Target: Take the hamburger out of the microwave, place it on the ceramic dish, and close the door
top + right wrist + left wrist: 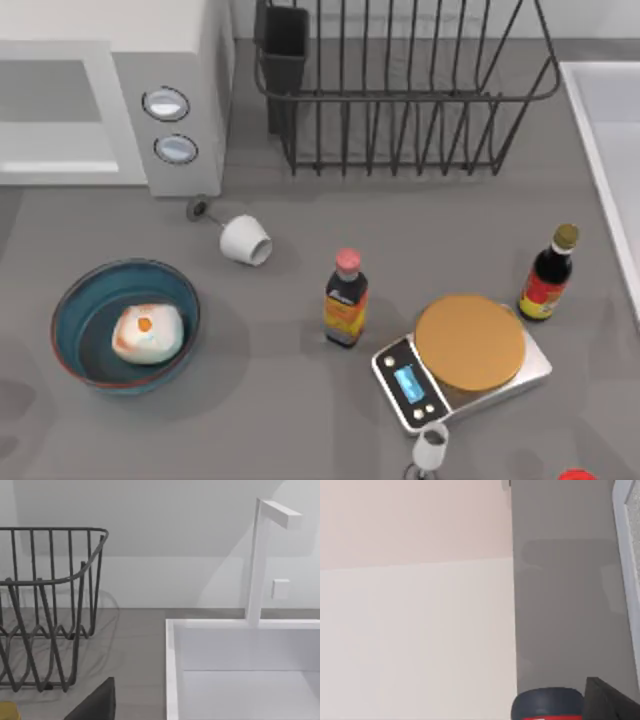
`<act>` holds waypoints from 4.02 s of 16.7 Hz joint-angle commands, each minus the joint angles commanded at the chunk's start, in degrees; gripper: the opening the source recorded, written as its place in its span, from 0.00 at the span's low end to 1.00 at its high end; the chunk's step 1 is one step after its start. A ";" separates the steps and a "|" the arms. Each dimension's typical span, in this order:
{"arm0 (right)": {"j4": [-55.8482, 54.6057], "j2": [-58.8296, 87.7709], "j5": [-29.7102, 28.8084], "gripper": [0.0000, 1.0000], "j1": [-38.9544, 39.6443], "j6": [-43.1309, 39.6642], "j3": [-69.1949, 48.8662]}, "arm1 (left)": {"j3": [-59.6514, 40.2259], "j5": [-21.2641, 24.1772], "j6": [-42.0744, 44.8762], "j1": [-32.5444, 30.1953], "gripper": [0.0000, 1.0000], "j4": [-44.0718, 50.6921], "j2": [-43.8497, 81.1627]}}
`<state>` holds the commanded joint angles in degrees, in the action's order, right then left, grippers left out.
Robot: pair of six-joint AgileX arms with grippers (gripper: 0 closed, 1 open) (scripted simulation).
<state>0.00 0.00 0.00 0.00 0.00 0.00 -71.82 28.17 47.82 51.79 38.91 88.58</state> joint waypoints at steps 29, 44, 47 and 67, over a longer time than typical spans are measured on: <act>0.00 0.00 0.00 1.00 0.00 0.00 0.00 | 7.49 10.38 5.25 8.14 0.00 -17.19 18.26; 0.00 0.00 0.00 1.00 0.00 0.00 0.00 | 28.93 5.70 -5.37 -1.43 0.00 -27.44 1.30; 0.00 0.00 0.00 1.00 0.00 0.00 0.00 | 29.38 5.55 -5.75 -1.59 0.00 -27.69 0.70; 0.00 0.00 0.00 1.00 0.00 0.00 0.00 | 45.90 -7.21 -25.21 -22.36 0.00 -33.52 -17.83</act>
<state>0.00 0.00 0.00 0.00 0.00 0.00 -25.92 20.96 22.61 29.43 5.39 70.75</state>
